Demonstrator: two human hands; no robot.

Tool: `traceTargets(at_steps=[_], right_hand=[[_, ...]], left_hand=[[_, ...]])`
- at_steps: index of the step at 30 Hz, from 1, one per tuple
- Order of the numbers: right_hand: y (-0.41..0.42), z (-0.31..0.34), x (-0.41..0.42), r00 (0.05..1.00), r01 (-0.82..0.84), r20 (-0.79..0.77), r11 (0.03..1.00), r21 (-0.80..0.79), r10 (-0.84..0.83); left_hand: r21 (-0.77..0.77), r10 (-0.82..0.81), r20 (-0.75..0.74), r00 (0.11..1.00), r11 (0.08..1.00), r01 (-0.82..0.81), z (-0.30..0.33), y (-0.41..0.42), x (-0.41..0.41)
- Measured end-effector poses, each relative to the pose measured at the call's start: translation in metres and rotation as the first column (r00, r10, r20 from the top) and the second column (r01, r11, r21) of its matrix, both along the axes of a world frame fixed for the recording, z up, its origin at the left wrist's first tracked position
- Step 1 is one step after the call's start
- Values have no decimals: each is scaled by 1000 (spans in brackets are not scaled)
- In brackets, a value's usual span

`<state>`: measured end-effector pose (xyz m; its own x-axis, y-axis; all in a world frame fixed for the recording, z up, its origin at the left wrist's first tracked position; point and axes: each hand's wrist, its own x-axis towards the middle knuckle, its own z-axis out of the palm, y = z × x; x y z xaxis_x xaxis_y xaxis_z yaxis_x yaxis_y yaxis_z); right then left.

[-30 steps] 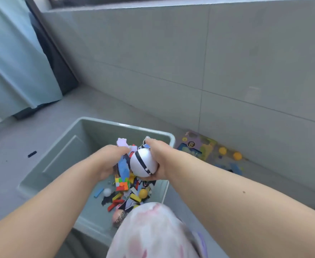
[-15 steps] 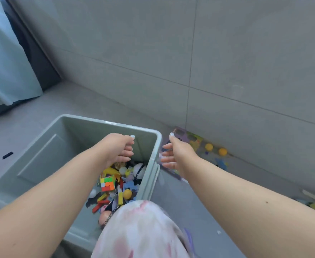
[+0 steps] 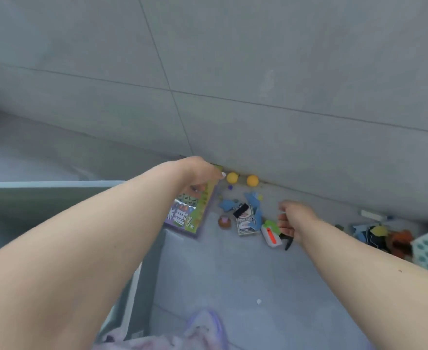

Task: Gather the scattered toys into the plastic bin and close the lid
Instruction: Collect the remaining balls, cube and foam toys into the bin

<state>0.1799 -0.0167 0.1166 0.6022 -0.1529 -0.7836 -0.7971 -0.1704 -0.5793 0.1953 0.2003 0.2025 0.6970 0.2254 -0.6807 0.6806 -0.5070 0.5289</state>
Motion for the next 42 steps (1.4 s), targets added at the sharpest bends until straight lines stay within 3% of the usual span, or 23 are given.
traceTargets(at_steps=[5, 10, 12, 17, 19, 22, 34, 42], right_hand=[[-29, -44, 23, 990, -134, 18, 978, -157, 139], [-40, -84, 28, 904, -416, -40, 853, -315, 426], [-40, -100, 23, 829, -523, -45, 744, -415, 557], [-26, -136, 6, 523, -719, -164, 329, -613, 837], [-18, -145, 3, 469, -713, -195, 238, -660, 861], [-12, -153, 4, 436, -685, -203, 177, -706, 877], [-23, -156, 19, 621, -671, -57, 493, -553, 782], [-47, -147, 32, 836, -453, 35, 723, -522, 548]], left_hand=[[172, -163, -139, 977, 967, 186, -74, -20, 10], [307, -285, -233, 930, 886, 348, -156, -31, -1], [344, -332, -276, 902, 843, 415, -179, -41, -3], [400, -470, -285, 835, 734, 549, -220, -74, 0], [411, -484, -288, 826, 717, 563, -231, -85, 2], [426, -404, -261, 877, 767, 480, -238, -92, 4], [463, -296, -110, 949, 829, 313, -239, -111, -6], [280, -146, 74, 986, 952, 120, -232, -87, -7]])
